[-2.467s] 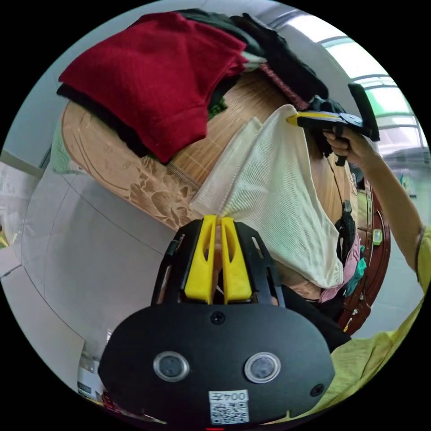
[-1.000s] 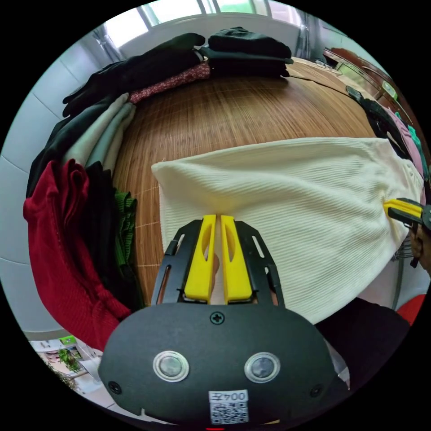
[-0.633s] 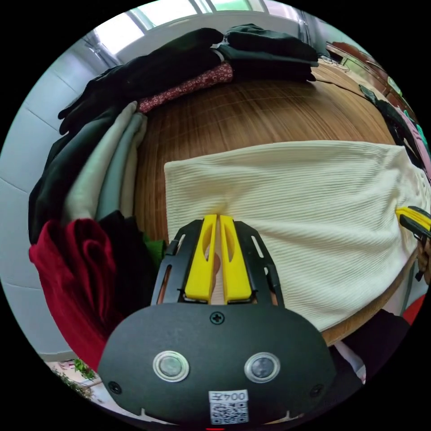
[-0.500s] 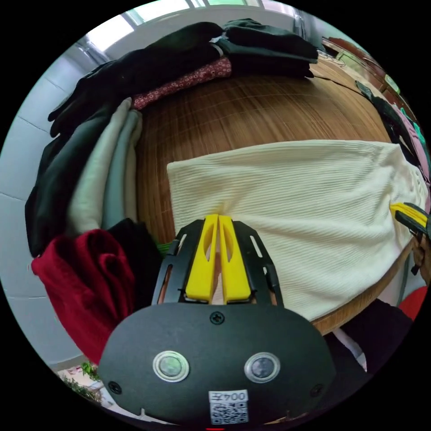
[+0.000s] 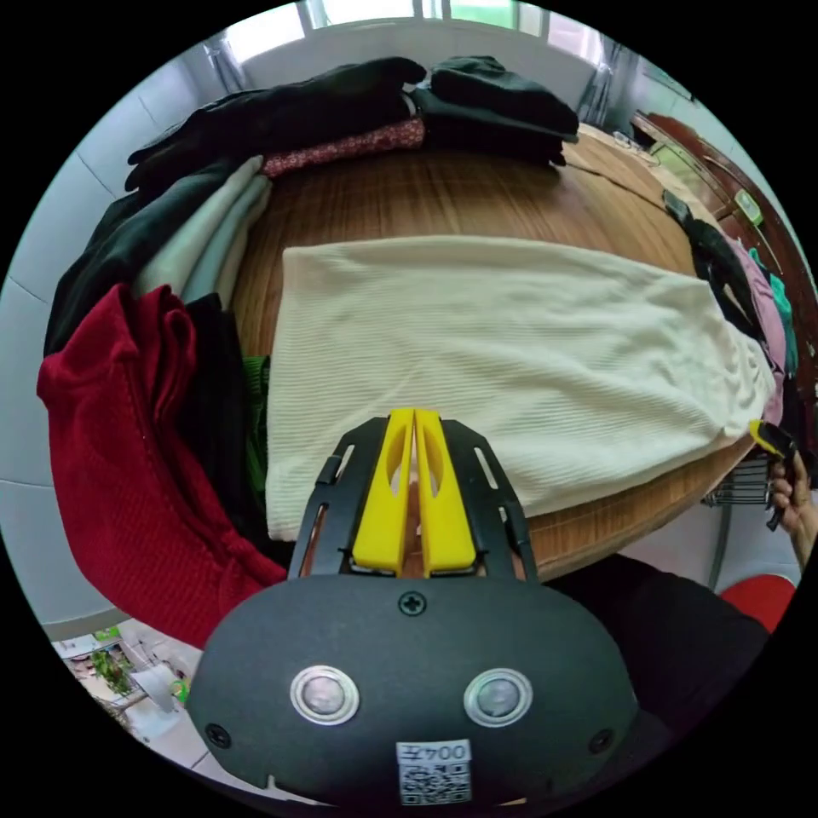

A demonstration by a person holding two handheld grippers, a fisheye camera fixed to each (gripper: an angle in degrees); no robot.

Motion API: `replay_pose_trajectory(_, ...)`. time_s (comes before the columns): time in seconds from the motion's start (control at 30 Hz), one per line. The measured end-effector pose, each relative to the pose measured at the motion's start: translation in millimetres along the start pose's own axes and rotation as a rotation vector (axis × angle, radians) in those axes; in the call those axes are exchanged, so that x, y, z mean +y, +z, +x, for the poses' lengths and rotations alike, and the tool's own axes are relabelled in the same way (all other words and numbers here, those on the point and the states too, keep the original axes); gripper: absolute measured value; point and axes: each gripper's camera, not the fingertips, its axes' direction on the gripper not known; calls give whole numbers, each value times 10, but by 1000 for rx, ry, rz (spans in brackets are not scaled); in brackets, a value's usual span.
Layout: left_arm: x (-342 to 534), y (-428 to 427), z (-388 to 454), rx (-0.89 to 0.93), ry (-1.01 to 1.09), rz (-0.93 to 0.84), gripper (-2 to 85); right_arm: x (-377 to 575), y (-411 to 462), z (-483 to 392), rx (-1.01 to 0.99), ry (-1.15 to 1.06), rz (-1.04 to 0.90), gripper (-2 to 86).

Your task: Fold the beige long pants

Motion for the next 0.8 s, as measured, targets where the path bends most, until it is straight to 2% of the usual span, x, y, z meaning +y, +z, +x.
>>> replay_pose_trajectory(0.1,41,61,257,-2,92,-52,2,-133,70,138,46,-37,16,83)
replay_pose_trajectory(0.17,113,231,339,-45,146,-127,2,-310,291,-74,127,-208,-22,81)
replay_pose_trajectory(0.23,235,247,274,-35,158,-75,3,-345,641,-195,270,-361,-142,77)
replay_pose_trajectory(0.27,234,235,245,-28,150,-76,4,-276,674,-202,276,-458,-104,73)
replay_pose_trajectory(0.37,147,140,163,-27,125,-132,4,-330,576,-10,207,-433,-122,60)
replay_pose_trajectory(0.43,74,-21,110,-62,72,-147,3,-375,448,-77,274,-427,-125,52)
replay_pose_trajectory(0.53,-59,-269,274,-13,80,-88,2,-228,204,-545,180,-582,-40,43)
replay_pose_trajectory(0.67,-146,-177,699,-13,171,-113,1,105,387,-1476,23,-824,-53,25)
replay_pose_trajectory(0.73,-114,26,795,-41,194,-193,2,224,620,-1747,28,-918,-96,23)
replay_pose_trajectory(0.8,-35,-9,744,-19,181,-135,2,261,982,-1742,117,-934,-208,18)
